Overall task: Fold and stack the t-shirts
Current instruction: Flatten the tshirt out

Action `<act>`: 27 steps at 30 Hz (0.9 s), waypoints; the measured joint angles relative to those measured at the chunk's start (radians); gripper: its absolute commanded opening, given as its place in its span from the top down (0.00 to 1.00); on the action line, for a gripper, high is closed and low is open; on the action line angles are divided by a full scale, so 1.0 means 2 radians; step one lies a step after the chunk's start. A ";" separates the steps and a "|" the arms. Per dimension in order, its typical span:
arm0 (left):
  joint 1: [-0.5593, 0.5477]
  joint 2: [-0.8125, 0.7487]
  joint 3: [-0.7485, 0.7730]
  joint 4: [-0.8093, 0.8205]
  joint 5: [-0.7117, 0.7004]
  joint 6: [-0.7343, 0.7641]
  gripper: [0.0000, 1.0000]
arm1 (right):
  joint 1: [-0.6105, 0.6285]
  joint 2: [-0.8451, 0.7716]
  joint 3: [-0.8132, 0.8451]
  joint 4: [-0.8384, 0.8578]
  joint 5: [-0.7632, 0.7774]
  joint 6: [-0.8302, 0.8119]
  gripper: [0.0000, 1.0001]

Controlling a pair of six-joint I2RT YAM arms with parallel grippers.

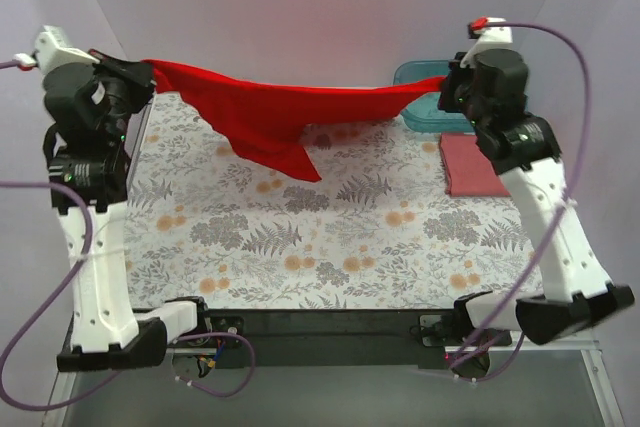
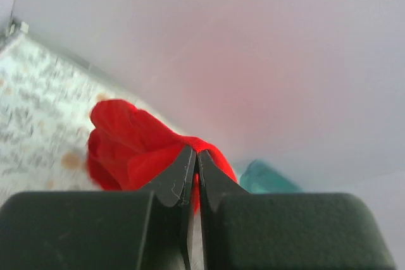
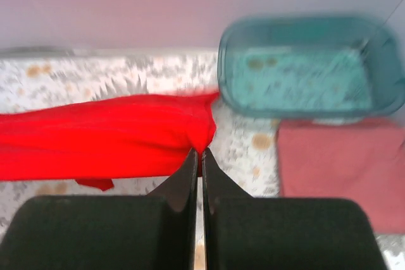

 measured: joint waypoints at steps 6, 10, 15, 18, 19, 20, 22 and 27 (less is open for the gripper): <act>0.000 -0.089 0.064 0.014 -0.033 0.012 1.00 | 0.001 -0.131 0.017 0.010 0.007 -0.047 0.99; -0.006 -0.123 0.121 0.018 -0.040 0.026 1.00 | 0.002 -0.196 0.018 0.016 0.002 -0.067 0.99; -0.030 -0.120 0.200 0.025 -0.044 0.047 1.00 | 0.002 -0.218 0.042 0.023 -0.011 -0.087 0.99; -0.047 -0.096 0.246 0.030 -0.045 0.064 1.00 | 0.002 -0.209 0.067 0.022 -0.023 -0.100 0.99; -0.050 -0.090 0.253 0.033 -0.046 0.068 1.00 | 0.002 -0.204 0.076 0.022 -0.026 -0.103 0.99; -0.053 -0.081 0.259 0.039 -0.047 0.074 1.00 | 0.002 -0.199 0.084 0.023 -0.029 -0.107 0.99; -0.056 -0.064 0.257 0.051 -0.050 0.085 1.00 | 0.002 -0.190 0.093 0.024 -0.033 -0.114 0.99; -0.057 -0.024 0.173 0.083 -0.048 0.098 1.00 | 0.002 -0.160 0.067 0.043 -0.033 -0.127 0.99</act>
